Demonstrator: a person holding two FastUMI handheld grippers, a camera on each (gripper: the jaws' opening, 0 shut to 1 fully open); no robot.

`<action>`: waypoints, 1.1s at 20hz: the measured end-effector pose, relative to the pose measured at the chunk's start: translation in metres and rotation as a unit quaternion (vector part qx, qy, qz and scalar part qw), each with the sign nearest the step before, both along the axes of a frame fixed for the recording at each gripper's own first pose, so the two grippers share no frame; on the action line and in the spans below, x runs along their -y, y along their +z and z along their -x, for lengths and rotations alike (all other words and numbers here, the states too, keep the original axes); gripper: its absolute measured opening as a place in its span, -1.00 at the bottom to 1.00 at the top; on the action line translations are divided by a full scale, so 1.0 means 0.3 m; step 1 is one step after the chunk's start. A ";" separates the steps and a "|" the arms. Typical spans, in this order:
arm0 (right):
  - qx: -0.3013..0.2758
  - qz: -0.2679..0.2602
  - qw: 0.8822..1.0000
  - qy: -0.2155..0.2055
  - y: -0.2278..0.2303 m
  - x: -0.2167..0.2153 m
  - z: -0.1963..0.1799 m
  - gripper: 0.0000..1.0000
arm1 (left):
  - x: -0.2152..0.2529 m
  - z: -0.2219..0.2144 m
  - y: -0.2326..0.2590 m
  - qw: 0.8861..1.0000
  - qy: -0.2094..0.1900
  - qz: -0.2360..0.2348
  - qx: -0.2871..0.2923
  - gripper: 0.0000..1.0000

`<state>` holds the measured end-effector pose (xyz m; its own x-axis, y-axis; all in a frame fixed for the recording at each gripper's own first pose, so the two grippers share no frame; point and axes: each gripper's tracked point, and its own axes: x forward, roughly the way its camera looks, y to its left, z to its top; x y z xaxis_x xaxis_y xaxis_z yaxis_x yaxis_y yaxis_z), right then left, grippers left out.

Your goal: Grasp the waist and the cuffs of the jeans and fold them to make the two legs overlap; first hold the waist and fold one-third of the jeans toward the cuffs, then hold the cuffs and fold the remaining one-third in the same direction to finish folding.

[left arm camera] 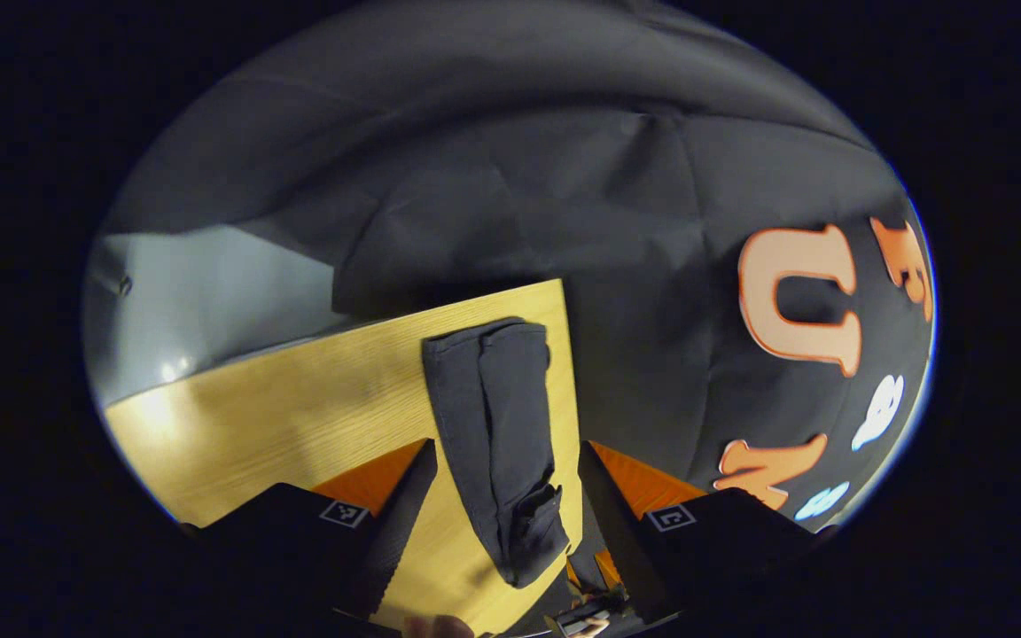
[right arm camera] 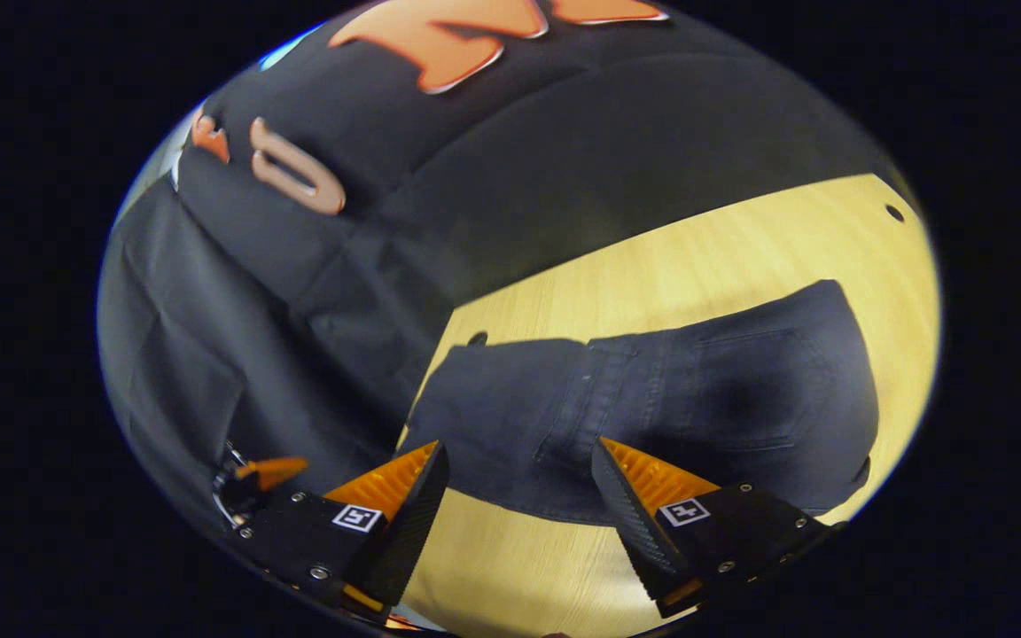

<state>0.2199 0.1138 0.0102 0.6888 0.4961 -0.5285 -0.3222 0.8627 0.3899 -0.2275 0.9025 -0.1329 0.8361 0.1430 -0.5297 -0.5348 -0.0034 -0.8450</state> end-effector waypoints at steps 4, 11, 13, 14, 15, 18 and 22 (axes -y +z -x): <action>-0.017 -0.026 0.999 -0.042 0.017 0.142 0.014 0.95 | -0.070 -0.098 -0.087 0.999 -0.007 -0.032 -0.042 0.96; -0.044 -0.055 0.991 -0.110 -0.035 0.298 0.030 0.95 | -0.284 -0.287 -0.168 0.992 -0.002 -0.106 -0.062 0.96; -0.041 -0.058 0.990 -0.121 -0.032 0.310 0.020 0.96 | -0.285 -0.291 -0.207 0.994 0.003 -0.092 -0.067 0.97; -0.040 -0.060 0.990 -0.124 -0.027 0.311 0.014 0.96 | -0.285 -0.307 -0.223 0.995 0.016 -0.081 -0.060 0.96; -0.040 -0.065 0.989 -0.126 -0.023 0.311 0.012 0.95 | -0.286 -0.313 -0.223 0.996 0.027 -0.075 -0.050 0.97; -0.044 -0.077 0.987 -0.133 -0.018 0.315 0.005 0.95 | -0.275 -0.293 -0.260 0.995 0.017 -0.067 -0.075 0.96; -0.052 -0.096 0.983 -0.145 -0.016 0.323 -0.024 0.95 | -0.230 -0.337 -0.283 0.994 -0.014 -0.082 -0.073 0.92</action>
<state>0.2272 0.0169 0.0054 0.7630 0.3849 -0.5193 -0.0231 0.8191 0.5732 -0.1265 0.9716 -0.2180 0.7564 0.2149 -0.6178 -0.6503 0.1447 -0.7458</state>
